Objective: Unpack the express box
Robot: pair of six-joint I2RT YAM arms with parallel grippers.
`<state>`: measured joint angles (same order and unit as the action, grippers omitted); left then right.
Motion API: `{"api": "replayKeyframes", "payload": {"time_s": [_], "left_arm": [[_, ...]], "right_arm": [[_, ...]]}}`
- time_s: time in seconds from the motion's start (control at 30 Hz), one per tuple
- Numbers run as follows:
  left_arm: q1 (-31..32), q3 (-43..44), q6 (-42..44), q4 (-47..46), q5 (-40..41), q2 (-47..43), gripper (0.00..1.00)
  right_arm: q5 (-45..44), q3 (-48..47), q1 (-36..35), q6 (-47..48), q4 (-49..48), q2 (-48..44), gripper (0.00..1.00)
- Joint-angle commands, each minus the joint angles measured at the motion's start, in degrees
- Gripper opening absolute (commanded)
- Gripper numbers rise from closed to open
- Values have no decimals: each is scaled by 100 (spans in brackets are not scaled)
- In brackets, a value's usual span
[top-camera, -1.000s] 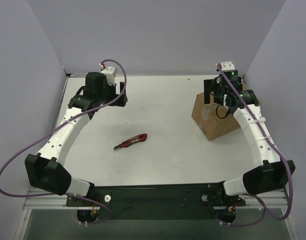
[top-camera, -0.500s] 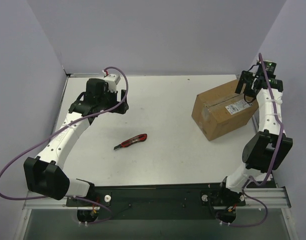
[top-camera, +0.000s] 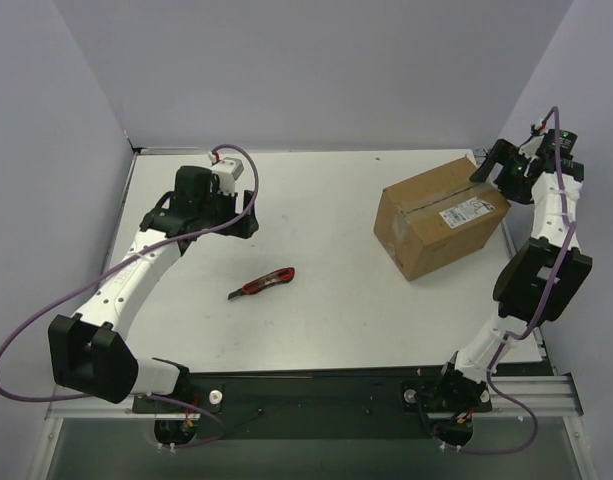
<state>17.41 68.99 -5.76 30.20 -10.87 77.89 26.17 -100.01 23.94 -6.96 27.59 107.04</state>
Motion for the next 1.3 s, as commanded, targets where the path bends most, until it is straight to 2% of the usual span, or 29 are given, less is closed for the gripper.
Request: {"api": "replayKeyframes", "payload": {"time_s": [0.0, 0.27, 0.33, 0.37, 0.5, 0.57, 0.67, 0.7, 0.73, 0.77, 0.8, 0.9, 0.93, 0.97, 1.03, 1.17, 1.27], "left_arm": [[-62, -61, 49, -225, -99, -239, 91], [-80, -298, 119, -154, -467, -371, 91], [-80, -316, 207, -163, -451, -380, 87], [-80, -273, 276, -93, -398, -362, 85], [-89, -79, 1171, -417, 83, -65, 79], [-97, 139, 1209, -724, 129, 138, 75], [-106, 639, 1033, -919, -177, 735, 54], [-106, 816, 876, -945, -335, 1085, 36], [-97, 983, 779, -971, -363, 1280, 25], [-97, 1315, 604, -980, -380, 1464, 15], [-97, 1458, 420, -989, -372, 1823, 0], [-62, 1888, 163, -1147, -406, 2369, 0], [-45, 1968, 154, -1226, -485, 2467, 0], [-10, 2030, 145, -1235, -521, 2555, 0], [87, 2145, 163, -1262, -704, 2740, 0], [385, 2259, 381, -1253, -731, 2916, 0], [596, 2373, 541, -1043, -811, 2960, 0]], "right_arm": [[1039, 175, -556, -157, 185, 88, 90], [837, -703, -2101, -130, 115, 773, 90], [758, -1011, -2349, -130, 80, 1011, 90], [610, -1334, -2594, -139, 62, 1046, 94], [152, -1943, -2650, -235, -245, 890, 96], [142, -1848, -2562, -323, -324, 687, 96], [134, -1435, -2412, -402, -360, 169, 96], [125, -1086, -2412, -394, -360, -76, 95], [64, -917, -2273, -341, -360, -192, 89], [-398, -707, -2289, -176, -334, -323, 86], [-629, -269, -2324, -113, -351, -577, 82], [-1167, 584, -2342, -130, -281, -877, 51], [-1211, 762, -2342, -191, -255, -913, 20], [-1272, 911, -2359, -331, -237, -983, 11], [-1404, 1255, -2490, -323, -246, -966, 3], [-1405, 1142, -2737, -174, -325, -581, 4], [-1448, 686, -3017, -25, -325, -195, 6]]}}
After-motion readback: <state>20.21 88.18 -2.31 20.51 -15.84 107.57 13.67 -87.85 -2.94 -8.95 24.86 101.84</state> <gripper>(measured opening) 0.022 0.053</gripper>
